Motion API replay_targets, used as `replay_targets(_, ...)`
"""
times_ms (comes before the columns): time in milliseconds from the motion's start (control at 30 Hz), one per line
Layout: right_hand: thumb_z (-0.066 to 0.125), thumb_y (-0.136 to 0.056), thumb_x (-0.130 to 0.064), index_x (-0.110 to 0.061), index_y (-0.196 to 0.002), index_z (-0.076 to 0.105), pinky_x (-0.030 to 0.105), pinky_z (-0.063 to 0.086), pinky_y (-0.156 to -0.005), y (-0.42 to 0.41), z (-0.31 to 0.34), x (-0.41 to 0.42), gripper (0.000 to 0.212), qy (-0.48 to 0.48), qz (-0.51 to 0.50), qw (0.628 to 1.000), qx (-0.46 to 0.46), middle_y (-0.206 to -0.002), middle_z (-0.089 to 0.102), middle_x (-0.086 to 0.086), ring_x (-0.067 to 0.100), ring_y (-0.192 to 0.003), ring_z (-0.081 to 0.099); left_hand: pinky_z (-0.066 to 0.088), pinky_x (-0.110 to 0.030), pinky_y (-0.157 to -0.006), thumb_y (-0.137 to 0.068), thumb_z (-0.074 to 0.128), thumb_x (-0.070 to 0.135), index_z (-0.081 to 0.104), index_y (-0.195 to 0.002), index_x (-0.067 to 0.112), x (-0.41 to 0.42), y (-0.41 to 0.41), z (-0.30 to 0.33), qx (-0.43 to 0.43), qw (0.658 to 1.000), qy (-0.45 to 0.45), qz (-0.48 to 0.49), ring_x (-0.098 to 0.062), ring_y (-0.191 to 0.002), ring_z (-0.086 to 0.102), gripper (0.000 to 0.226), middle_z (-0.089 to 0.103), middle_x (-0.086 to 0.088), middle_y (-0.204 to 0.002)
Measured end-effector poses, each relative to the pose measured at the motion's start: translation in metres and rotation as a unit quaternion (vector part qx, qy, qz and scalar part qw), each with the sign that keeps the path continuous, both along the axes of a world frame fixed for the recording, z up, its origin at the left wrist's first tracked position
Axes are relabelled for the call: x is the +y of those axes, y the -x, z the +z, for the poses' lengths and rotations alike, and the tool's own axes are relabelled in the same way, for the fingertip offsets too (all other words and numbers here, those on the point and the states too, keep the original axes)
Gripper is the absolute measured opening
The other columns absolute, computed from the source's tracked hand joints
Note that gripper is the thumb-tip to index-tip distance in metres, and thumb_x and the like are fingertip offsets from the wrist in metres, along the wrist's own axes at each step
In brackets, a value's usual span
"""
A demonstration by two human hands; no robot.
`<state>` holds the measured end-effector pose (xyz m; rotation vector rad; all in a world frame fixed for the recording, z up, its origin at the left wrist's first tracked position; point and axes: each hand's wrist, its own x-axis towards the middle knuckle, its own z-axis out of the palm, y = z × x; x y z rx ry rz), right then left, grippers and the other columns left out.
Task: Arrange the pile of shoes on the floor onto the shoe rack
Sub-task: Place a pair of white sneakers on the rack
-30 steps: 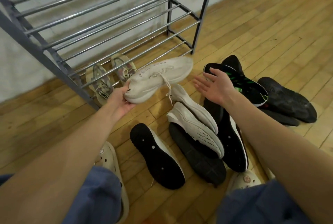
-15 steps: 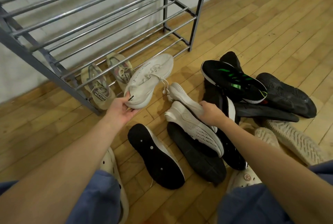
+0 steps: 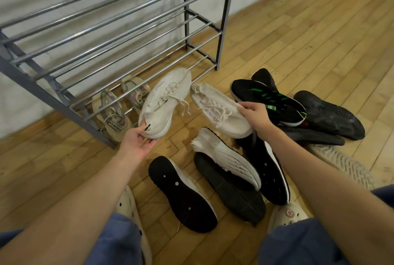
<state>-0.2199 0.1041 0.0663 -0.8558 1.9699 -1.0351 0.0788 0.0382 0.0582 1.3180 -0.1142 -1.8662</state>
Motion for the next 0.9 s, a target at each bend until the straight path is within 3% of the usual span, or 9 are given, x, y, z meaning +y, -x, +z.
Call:
replay_targets(67,0.062,-0.092,-0.015,-0.008,-0.112,0.071,0.012,0.053,-0.061,0.004,0.007,0.001,0.023,0.001,0.025,1.0,-0.008,-0.099,0.07,0.006,0.006,-0.074,0.062,0.046,-0.047,-0.1,-0.096,0.046,0.002,0.06,-0.1,0.007,0.0,-0.002,0.002,-0.006,1.0,0.004,0.003,-0.029,-0.093,0.061,0.016,0.06,-0.014,-0.111)
replay_targets(167,0.075,-0.081,-0.027,-0.012,-0.108,0.073,0.02,0.058,-0.067,0.011,0.023,0.0,0.031,-0.068,0.112,0.99,-0.056,-0.1,0.072,0.005,0.011,-0.081,0.068,0.045,-0.047,-0.102,-0.096,0.045,0.001,0.06,-0.103,0.006,0.0,-0.008,0.003,-0.002,1.0,0.004,0.015,-0.028,-0.098,0.061,0.017,0.06,-0.013,-0.115)
replay_targets(300,0.08,-0.075,-0.021,-0.017,-0.121,0.066,0.025,0.057,-0.073,0.013,0.034,-0.006,0.048,-0.201,0.279,0.933,-0.106,-0.111,0.07,0.002,0.017,-0.098,0.069,0.042,-0.047,-0.105,-0.097,0.045,0.003,0.056,-0.12,0.007,0.0,-0.01,0.002,-0.005,1.0,-0.003,0.018,-0.029,-0.122,0.054,0.025,0.059,-0.014,-0.119)
replay_targets(367,0.079,-0.075,-0.012,-0.018,-0.126,0.06,0.029,0.056,-0.083,0.006,0.035,-0.012,0.054,-0.26,0.36,0.889,-0.108,-0.12,0.065,0.003,0.02,-0.107,0.065,0.042,-0.046,-0.105,-0.097,0.046,0.004,0.054,-0.126,0.006,0.002,-0.008,0.002,-0.01,1.0,-0.007,0.018,-0.028,-0.118,0.056,0.03,0.057,-0.014,-0.128)
replay_targets(467,0.079,-0.074,-0.013,-0.019,-0.121,0.063,0.028,0.054,-0.083,-0.015,0.038,-0.019,0.051,-0.294,0.438,0.849,-0.01,-0.116,0.059,-0.002,0.019,-0.106,0.06,0.044,-0.044,-0.102,-0.098,0.046,0.006,0.053,-0.131,0.006,0.005,-0.004,0.0,-0.023,1.0,-0.013,0.013,-0.026,-0.095,0.06,0.034,0.053,-0.013,-0.135)
replay_targets(567,0.084,-0.067,-0.019,-0.016,-0.12,0.064,0.034,0.048,-0.095,-0.033,0.028,-0.028,0.057,-0.236,0.384,0.883,0.133,-0.118,0.051,-0.002,0.019,-0.11,0.052,0.046,-0.043,-0.093,-0.097,0.048,0.005,0.056,-0.126,0.008,0.008,-0.005,-0.004,-0.032,0.999,-0.024,0.009,-0.024,-0.087,0.06,0.031,0.054,-0.012,-0.135)
replay_targets(667,0.08,-0.073,-0.016,-0.01,-0.123,0.056,0.033,0.05,-0.084,-0.045,0.006,-0.033,0.056,-0.124,0.207,0.958,0.157,-0.111,0.056,0.006,0.022,-0.103,0.057,0.046,-0.043,-0.094,-0.096,0.049,0.005,0.061,-0.11,0.008,0.01,-0.006,-0.009,-0.037,0.999,-0.038,0.006,-0.025,-0.102,0.06,0.019,0.053,-0.012,-0.137)
replay_targets(800,0.054,-0.084,-0.005,-0.01,-0.124,0.055,0.041,0.032,-0.108,-0.076,-0.026,-0.011,0.04,-0.126,0.212,0.885,0.394,-0.13,0.05,0.015,0.033,-0.125,0.045,0.044,-0.042,-0.097,-0.097,0.047,0.006,0.055,-0.13,0.009,0.014,-0.008,-0.012,-0.048,0.998,-0.045,0.013,-0.026,-0.115,0.053,0.034,0.052,-0.012,-0.139)
replay_targets(900,0.057,-0.079,-0.006,-0.001,-0.116,0.05,0.042,0.044,-0.091,-0.11,-0.041,0.017,0.038,-0.077,0.126,0.858,0.492,-0.113,0.052,0.022,0.034,-0.103,0.05,0.044,-0.042,-0.097,-0.098,0.046,0.006,0.054,-0.132,0.01,0.015,-0.009,-0.01,-0.048,0.997,-0.052,0.02,-0.026,-0.125,0.05,0.036,0.052,-0.011,-0.139)
